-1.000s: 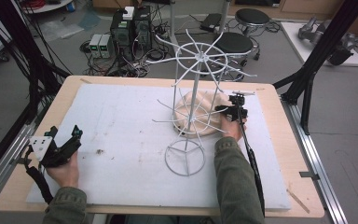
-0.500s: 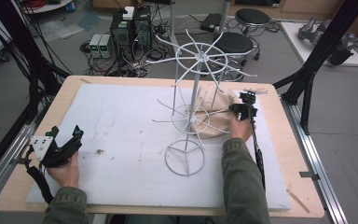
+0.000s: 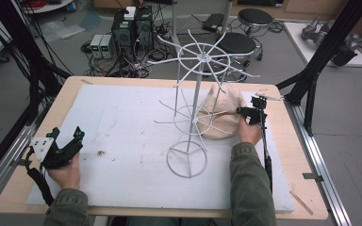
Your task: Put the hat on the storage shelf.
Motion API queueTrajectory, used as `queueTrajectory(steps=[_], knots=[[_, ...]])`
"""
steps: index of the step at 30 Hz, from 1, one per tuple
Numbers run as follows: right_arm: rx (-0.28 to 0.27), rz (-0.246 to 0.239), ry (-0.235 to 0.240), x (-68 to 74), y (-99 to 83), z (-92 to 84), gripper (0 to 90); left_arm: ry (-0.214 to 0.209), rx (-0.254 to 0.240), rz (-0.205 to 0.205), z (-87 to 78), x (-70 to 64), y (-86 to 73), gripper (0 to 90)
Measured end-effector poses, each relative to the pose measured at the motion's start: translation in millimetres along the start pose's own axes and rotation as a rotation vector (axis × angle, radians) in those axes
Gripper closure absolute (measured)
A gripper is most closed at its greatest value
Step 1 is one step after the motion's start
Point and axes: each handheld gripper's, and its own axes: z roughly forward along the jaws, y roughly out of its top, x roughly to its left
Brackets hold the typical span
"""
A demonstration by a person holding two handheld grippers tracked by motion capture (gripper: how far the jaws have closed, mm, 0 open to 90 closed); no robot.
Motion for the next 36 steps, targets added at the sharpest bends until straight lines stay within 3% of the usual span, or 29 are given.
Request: queueTrajectory(steps=[6, 9, 12, 15, 17, 20, 26, 30, 36], knots=[[-0.045, 0.016, 0.069, 0.2, 3.0, -6.9, 79.5, -0.001, 0.002, 0.000, 0.3, -0.1, -0.2, 24.0], [-0.079, 0.014, 0.147, 2.1, 6.4, -12.7, 79.3, -0.003, 0.003, -0.004, 0.7, -0.3, -0.4, 24.1], [-0.118, -0.021, 0.215, 8.0, 11.4, -20.5, 79.3, -0.004, 0.004, -0.010, 1.0, -0.1, -0.3, 24.1], [-0.187, -0.042, 0.285, 12.4, 17.5, -30.0, 79.2, -0.006, 0.002, -0.017, 1.2, 0.0, -0.5, 24.1], [-0.214, -0.083, 0.297, 14.9, 25.1, -36.2, 79.1, -0.006, 0.001, -0.020, 1.3, 0.0, -0.5, 24.1], [-0.290, -0.198, 0.322, 21.4, 38.1, -49.9, 79.1, -0.004, 0.001, -0.019, 1.3, 0.4, -0.5, 24.1], [-0.355, -0.357, 0.393, 35.3, 62.6, -75.0, 79.0, -0.003, 0.004, -0.024, 2.0, 0.7, -0.8, 24.1], [-0.387, -0.379, 0.437, 38.0, 66.7, -83.2, 78.9, -0.006, 0.004, -0.026, 2.1, 0.6, -0.8, 24.1], [-0.440, -0.420, 0.450, 40.4, 74.9, -95.9, 78.6, -0.006, 0.004, -0.029, 2.3, 0.7, -1.0, 24.1]])
